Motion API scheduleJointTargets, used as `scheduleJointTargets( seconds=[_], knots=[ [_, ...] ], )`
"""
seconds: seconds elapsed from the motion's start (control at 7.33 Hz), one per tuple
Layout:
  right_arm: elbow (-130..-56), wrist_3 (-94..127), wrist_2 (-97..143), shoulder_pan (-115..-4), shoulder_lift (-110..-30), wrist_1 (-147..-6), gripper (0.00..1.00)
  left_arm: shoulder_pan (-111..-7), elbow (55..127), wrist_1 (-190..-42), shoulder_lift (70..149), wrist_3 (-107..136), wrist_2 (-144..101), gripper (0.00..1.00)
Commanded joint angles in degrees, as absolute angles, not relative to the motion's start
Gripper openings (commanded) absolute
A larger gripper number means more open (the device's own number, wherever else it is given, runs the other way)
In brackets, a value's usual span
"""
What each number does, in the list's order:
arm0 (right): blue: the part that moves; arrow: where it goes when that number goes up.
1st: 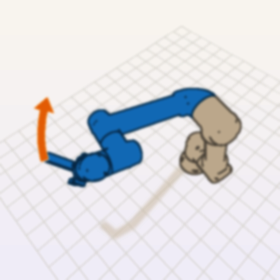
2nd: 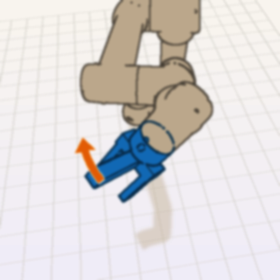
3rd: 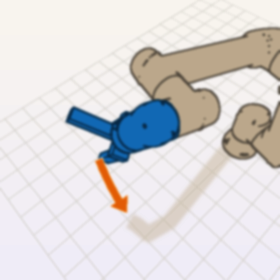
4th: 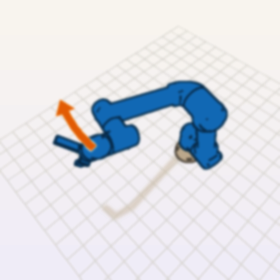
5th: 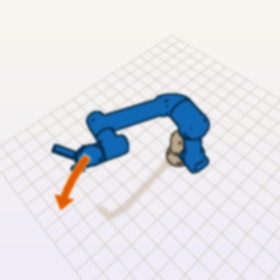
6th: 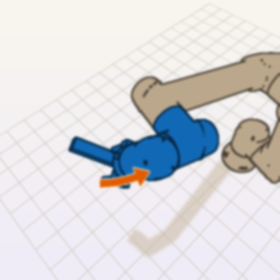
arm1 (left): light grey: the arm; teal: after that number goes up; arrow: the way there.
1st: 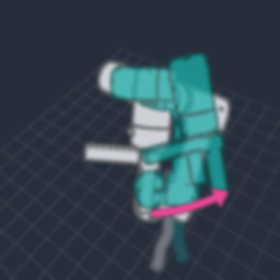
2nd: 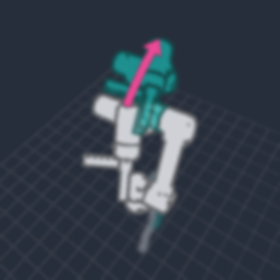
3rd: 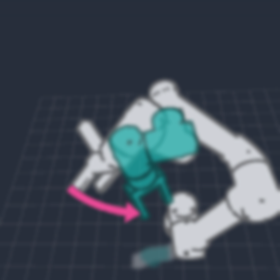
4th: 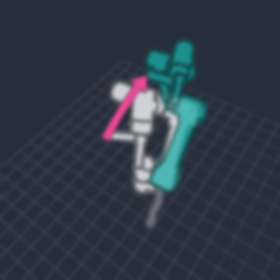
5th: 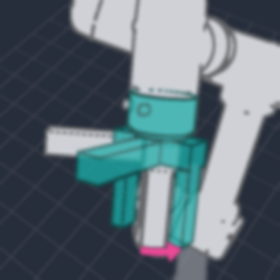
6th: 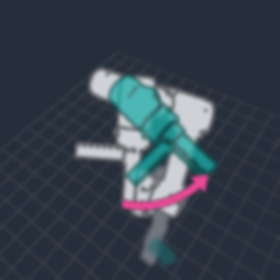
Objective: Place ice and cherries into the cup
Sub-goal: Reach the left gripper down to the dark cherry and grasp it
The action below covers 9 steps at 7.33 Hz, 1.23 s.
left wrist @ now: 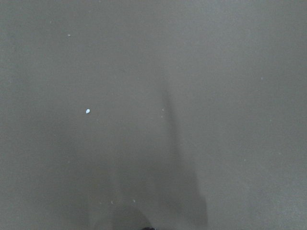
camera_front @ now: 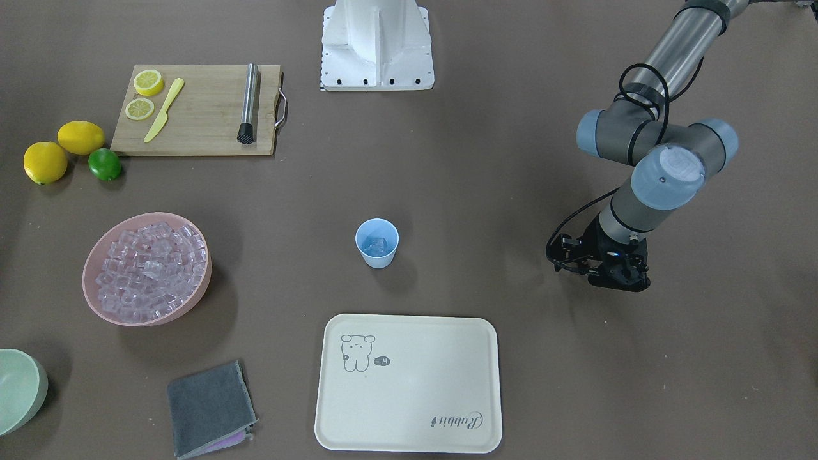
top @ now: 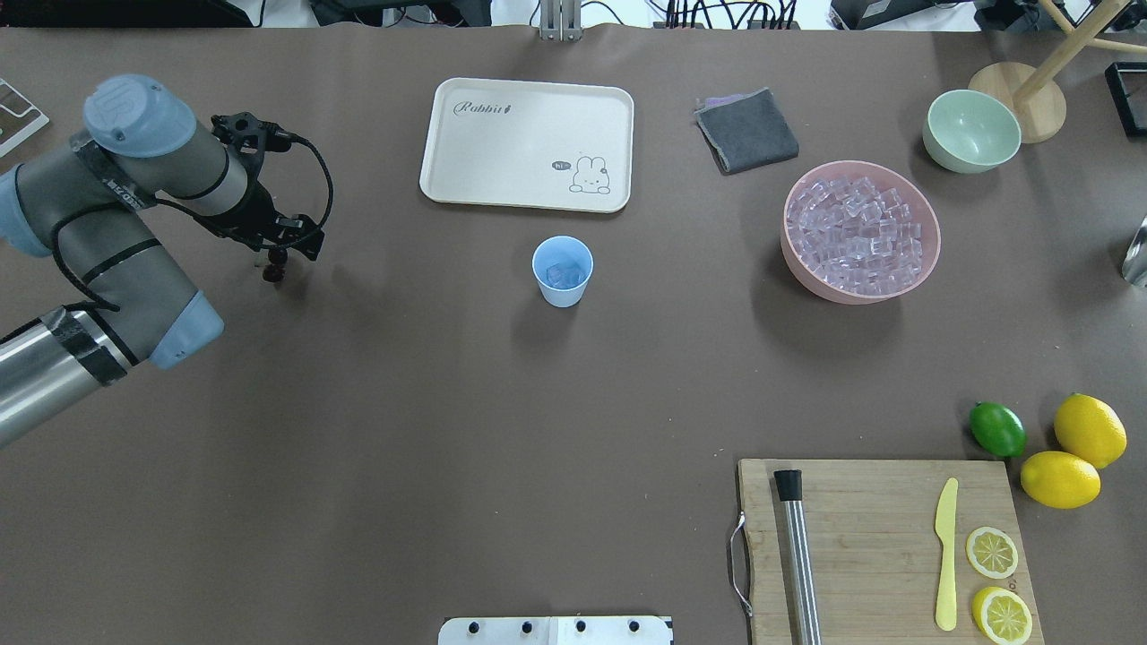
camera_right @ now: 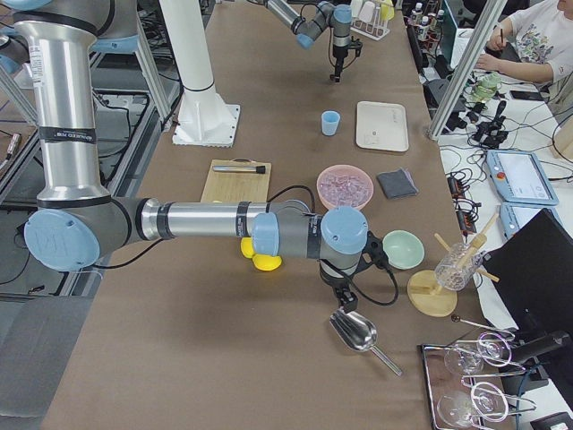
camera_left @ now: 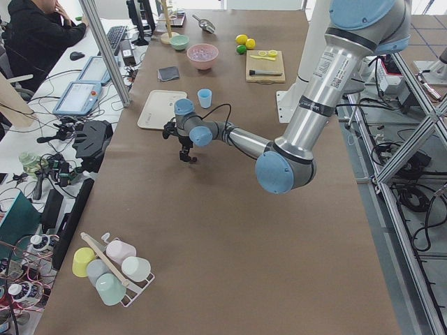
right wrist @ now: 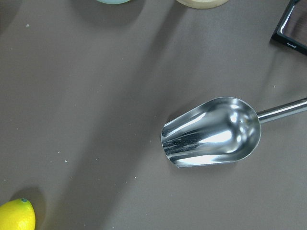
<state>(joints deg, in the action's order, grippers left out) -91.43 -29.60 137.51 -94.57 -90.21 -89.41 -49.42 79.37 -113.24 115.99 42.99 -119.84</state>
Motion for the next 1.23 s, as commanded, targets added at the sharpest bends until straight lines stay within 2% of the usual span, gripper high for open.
scheduleJointTargets(
  seconds=[0.0,0.27,0.41,0.68,0.95,1.09],
  knots=[
    [-91.41,-29.44,137.55,-94.57,-92.11,-86.75,0.99,-49.13,79.28,-113.2,115.93,42.89,-119.79,0.8],
    [-91.76,-29.44,137.55,-94.57,-92.64,-86.66,0.99,-48.78,79.28,-113.12,115.93,43.06,-119.71,0.68],
    [-91.58,-29.44,137.55,-94.57,-92.55,-86.75,0.99,-48.87,79.28,-113.12,115.93,43.07,-119.71,0.49],
    [-91.49,-29.53,137.55,-94.57,-92.55,-86.66,0.99,-48.87,79.19,-113.03,116.02,43.07,-119.71,0.22],
    [-90.97,-29.53,137.46,-94.57,-91.76,-86.66,0.99,-48.96,79.19,-112.76,116.1,43.07,-119.36,0.04],
    [-90.97,-29.53,137.55,-94.57,-91.76,-86.66,0.99,-49.22,79.28,-112.68,116.19,43.07,-119.36,0.0]
  ],
)
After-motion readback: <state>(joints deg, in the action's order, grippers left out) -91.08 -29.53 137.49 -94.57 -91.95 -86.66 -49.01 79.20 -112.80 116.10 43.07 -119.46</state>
